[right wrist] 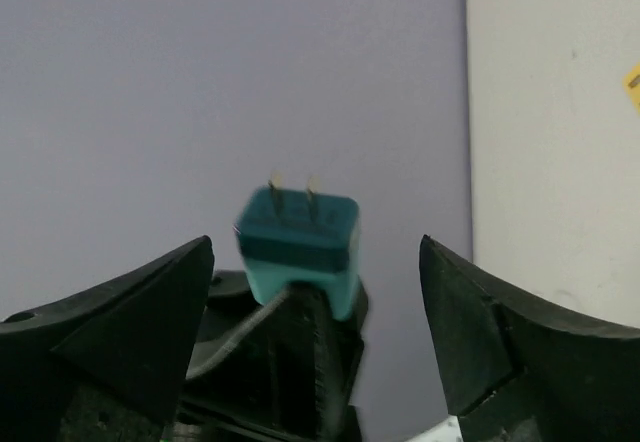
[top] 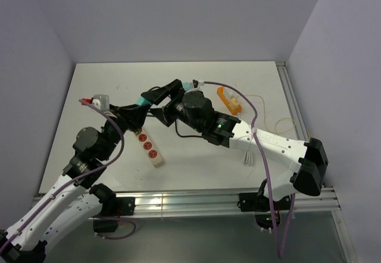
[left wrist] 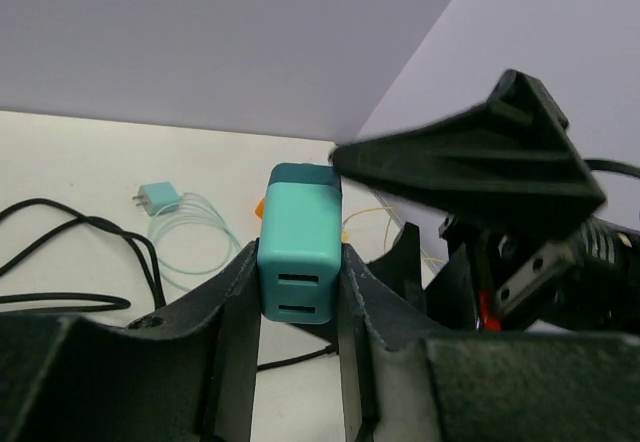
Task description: Insert the plug
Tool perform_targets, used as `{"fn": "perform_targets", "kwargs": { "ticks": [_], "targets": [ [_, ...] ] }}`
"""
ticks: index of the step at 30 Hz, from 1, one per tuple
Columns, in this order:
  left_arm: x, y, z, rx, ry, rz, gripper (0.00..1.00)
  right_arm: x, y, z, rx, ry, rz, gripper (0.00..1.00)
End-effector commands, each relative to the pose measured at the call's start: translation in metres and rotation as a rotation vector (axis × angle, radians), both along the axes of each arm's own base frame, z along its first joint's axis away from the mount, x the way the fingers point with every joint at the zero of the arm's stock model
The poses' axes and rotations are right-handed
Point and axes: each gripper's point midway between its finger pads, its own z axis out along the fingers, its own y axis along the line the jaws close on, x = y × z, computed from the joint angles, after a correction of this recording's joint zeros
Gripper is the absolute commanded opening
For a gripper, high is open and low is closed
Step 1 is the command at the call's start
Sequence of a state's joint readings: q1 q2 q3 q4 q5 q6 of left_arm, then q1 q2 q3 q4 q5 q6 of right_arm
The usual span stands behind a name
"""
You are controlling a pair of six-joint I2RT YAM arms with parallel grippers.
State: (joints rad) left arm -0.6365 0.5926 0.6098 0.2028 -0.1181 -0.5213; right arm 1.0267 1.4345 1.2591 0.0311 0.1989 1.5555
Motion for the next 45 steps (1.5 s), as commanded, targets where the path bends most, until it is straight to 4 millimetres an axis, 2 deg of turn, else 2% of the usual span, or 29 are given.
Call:
{"fn": "perform_targets", "kwargs": {
  "ticks": [1,3,4,5,6,7,8,9,10,11,12,14,15,17,18,20,21,23,25,27,28,30,31,32,33,34,37,40,45],
  "targets": [
    [0.002,0.006,0.017,-0.004,0.064,0.031,0.0,-0.006,-0.011,0.02,-0.064,-0.131,0.028,0.93],
    [0.001,0.006,0.006,0.036,0.118,0.031,0.0,-0.01,-0.02,0.018,-0.086,-0.161,0.051,0.99],
    [-0.001,0.009,0.014,0.032,0.121,0.036,0.0,-0.01,-0.026,-0.001,-0.154,-0.191,0.064,1.0],
    [-0.001,0.01,0.014,0.046,0.134,0.038,0.0,-0.006,-0.04,0.0,-0.176,-0.22,0.049,1.0],
    [-0.003,0.011,0.005,0.082,0.174,0.037,0.0,-0.004,-0.049,-0.016,-0.227,-0.232,0.047,1.0],
    [-0.006,0.013,0.014,0.094,0.163,0.034,0.0,-0.005,-0.057,-0.028,-0.3,-0.268,0.071,1.0],
    [-0.007,0.014,0.013,0.113,0.178,0.032,0.0,0.001,-0.072,-0.027,-0.327,-0.299,0.061,1.0],
    [-0.009,0.017,0.004,0.146,0.215,0.035,0.0,0.001,-0.083,-0.047,-0.399,-0.287,0.073,1.0],
    [-0.012,0.018,0.01,0.163,0.212,0.03,0.0,0.003,-0.093,-0.055,-0.477,-0.339,0.088,1.0],
    [-0.013,0.016,0.008,0.182,0.225,0.012,0.0,0.001,-0.104,-0.053,-0.508,-0.385,0.089,1.0],
    [-0.013,0.017,0.006,0.196,0.244,0.01,0.0,-0.001,-0.112,-0.066,-0.559,-0.413,0.105,1.0],
    [-0.012,0.009,-0.006,0.261,0.319,-0.045,0.0,-0.007,-0.122,-0.074,-0.655,-0.497,0.155,1.0],
    [-0.015,0.001,-0.011,0.275,0.35,-0.127,0.0,-0.011,-0.128,-0.094,-0.71,-0.478,0.179,1.0],
    [-0.009,-0.002,-0.025,0.292,0.432,-0.165,0.0,-0.015,-0.137,-0.111,-0.761,-0.476,0.197,1.0],
    [-0.008,-0.001,-0.026,0.279,0.446,-0.198,0.0,-0.018,-0.143,-0.133,-0.794,-0.452,0.205,1.0],
    [-0.001,0.002,-0.032,0.274,0.466,-0.18,0.0,-0.021,-0.151,-0.148,-0.807,-0.433,0.187,1.0],
    [0.003,0.005,-0.034,0.275,0.475,-0.16,0.0,-0.023,-0.156,-0.164,-0.824,-0.423,0.173,1.0],
    [0.009,0.01,-0.048,0.29,0.526,-0.123,0.0,-0.031,-0.15,-0.165,-0.799,-0.471,0.181,1.0],
    [0.009,0.007,-0.057,0.306,0.568,-0.148,0.0,-0.043,-0.142,-0.183,-0.821,-0.486,0.249,1.0],
    [0.009,0.006,-0.067,0.319,0.61,-0.156,0.01,-0.044,-0.137,-0.192,-0.871,-0.509,0.273,0.95],
    [0.008,0.007,-0.069,0.314,0.618,-0.152,0.0,-0.046,-0.132,-0.207,-0.913,-0.495,0.309,0.94],
    [0.008,0.01,-0.07,0.308,0.635,-0.131,0.01,-0.051,-0.115,-0.209,-0.953,-0.523,0.353,0.92],
    [0.01,0.015,-0.071,0.297,0.654,-0.1,0.0,-0.047,-0.113,-0.225,-1.024,-0.5,0.354,0.92],
    [0.012,0.017,-0.075,0.295,0.681,-0.077,0.0,-0.056,-0.106,-0.232,-1.058,-0.507,0.392,0.92],
    [0.011,0.023,-0.08,0.298,0.732,-0.051,0.0,-0.054,-0.097,-0.226,-1.077,-0.532,0.395,0.92],
    [0.012,0.025,-0.085,0.288,0.775,-0.033,0.0,-0.05,-0.096,-0.237,-1.146,-0.524,0.381,0.92],
    [0.013,0.025,-0.106,0.288,0.908,-0.038,0.0,-0.057,-0.079,-0.249,-1.207,-0.559,0.427,0.94],
    [0.012,0.029,-0.111,0.284,0.957,-0.017,0.0,-0.061,-0.067,-0.259,-1.209,-0.593,0.475,0.95],
    [0.016,0.028,-0.119,0.286,1.02,-0.006,0.0,-0.064,-0.05,-0.26,-1.172,-0.657,0.52,0.96]
  ]
}}
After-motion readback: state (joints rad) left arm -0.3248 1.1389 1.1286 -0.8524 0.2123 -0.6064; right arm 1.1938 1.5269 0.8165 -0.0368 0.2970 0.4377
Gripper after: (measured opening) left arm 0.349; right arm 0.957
